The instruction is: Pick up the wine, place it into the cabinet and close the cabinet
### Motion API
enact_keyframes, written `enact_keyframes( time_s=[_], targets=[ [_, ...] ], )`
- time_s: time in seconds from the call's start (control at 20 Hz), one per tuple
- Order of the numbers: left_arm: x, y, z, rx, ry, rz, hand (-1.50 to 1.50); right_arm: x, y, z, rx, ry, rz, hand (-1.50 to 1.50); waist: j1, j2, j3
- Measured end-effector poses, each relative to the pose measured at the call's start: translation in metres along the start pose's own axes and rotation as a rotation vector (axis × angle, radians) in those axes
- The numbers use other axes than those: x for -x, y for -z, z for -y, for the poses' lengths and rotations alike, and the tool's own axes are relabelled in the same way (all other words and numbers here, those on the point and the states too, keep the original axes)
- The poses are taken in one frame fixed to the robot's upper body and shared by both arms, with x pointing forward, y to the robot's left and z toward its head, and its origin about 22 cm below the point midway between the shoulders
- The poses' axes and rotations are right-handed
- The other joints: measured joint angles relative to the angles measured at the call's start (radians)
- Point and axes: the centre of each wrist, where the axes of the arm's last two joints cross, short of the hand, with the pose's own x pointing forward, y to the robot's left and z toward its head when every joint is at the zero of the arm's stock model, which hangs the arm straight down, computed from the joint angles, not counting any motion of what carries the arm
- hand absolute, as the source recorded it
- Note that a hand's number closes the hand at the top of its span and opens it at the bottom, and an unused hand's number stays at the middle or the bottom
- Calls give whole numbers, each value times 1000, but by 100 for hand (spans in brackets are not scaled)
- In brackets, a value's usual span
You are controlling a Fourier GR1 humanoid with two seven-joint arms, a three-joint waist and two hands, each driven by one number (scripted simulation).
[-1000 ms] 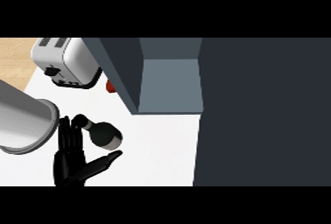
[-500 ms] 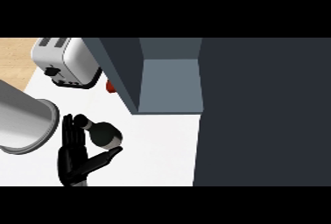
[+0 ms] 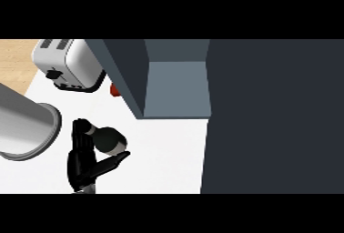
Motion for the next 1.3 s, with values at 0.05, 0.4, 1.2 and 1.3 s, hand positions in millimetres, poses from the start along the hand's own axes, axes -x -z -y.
enact_keyframes(
  time_s=[0.05, 0.4, 1.2, 1.3],
  targets=[
    [3, -1, 0, 2, -6, -3, -150, -1, 1, 0, 1, 0, -4, -150, 0, 0, 0],
    [10, 3, 0, 6, -39, 8, -150, -3, 3, 0, 2, 0, 3, -150, 0, 0, 0],
    [14, 22, -6, 230, -40, 36, 150, -1, 2, 2, 10, -4, -1, -150, 0, -2, 2],
    [6, 25, -26, 292, -33, 36, 150, -3, 4, 2, 15, -2, 7, -150, 3, -4, 2]
  ],
)
